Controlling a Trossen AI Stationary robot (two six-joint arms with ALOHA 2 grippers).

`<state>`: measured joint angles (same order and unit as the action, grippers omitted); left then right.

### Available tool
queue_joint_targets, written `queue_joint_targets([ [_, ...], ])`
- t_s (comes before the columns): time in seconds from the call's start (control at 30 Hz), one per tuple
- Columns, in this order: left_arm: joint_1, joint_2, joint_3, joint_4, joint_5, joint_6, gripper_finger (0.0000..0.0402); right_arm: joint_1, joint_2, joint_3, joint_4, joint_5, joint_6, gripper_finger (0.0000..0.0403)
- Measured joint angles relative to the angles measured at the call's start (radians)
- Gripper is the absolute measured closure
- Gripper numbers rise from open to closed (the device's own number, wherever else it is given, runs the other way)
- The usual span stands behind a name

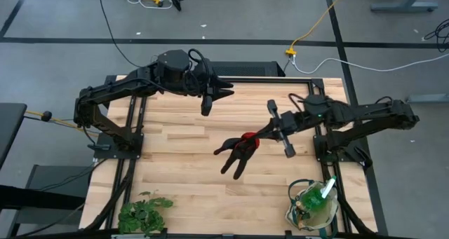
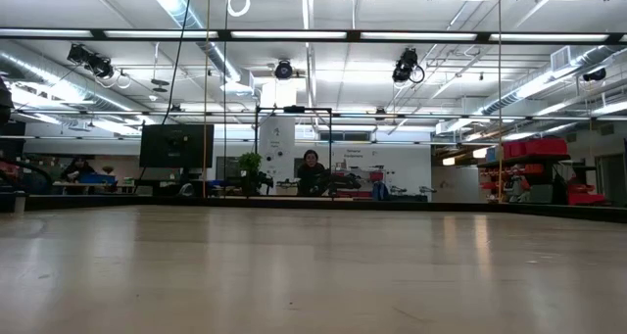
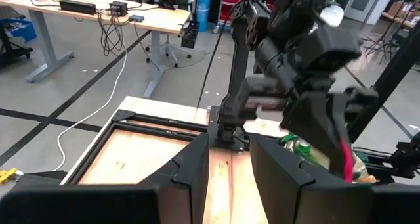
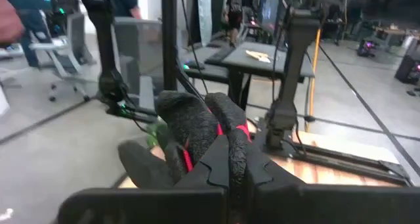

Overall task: Pick & Place Garden tools in Gardening bag
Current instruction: Put the red gloves into the gardening bag

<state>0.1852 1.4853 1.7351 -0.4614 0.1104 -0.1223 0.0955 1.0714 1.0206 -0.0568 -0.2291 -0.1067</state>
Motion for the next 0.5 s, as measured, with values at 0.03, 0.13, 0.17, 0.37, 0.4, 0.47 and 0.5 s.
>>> queue_joint_targets([
  [0.03,0.000,0.000,0.000,0.000,0.000,0.000,0.0284,0.005,-0.012,0.000,-0.001,0.000,0.008,0.0401],
  [0.13,0.000,0.000,0.000,0.000,0.000,0.000,0.0284,0.024,-0.052,0.000,-0.019,-0.007,0.033,0.0401],
  [0.17,0.000,0.000,0.000,0.000,0.000,0.000,0.0284,0.031,-0.065,0.000,-0.024,-0.018,0.040,0.0401],
  [0.37,0.000,0.000,0.000,0.000,0.000,0.002,0.0284,0.074,-0.138,0.000,-0.052,-0.080,0.079,0.0401],
  [0.4,0.000,0.000,0.000,0.000,0.000,0.002,0.0284,0.082,-0.150,0.000,-0.059,-0.080,0.082,0.0401],
  [0.47,0.000,0.000,0.000,0.000,0.000,0.002,0.0284,0.098,-0.171,0.000,-0.072,-0.080,0.090,0.0401],
  [0.5,0.000,0.000,0.000,0.000,0.000,0.002,0.0284,0.107,-0.182,0.000,-0.078,-0.080,0.097,0.0401],
])
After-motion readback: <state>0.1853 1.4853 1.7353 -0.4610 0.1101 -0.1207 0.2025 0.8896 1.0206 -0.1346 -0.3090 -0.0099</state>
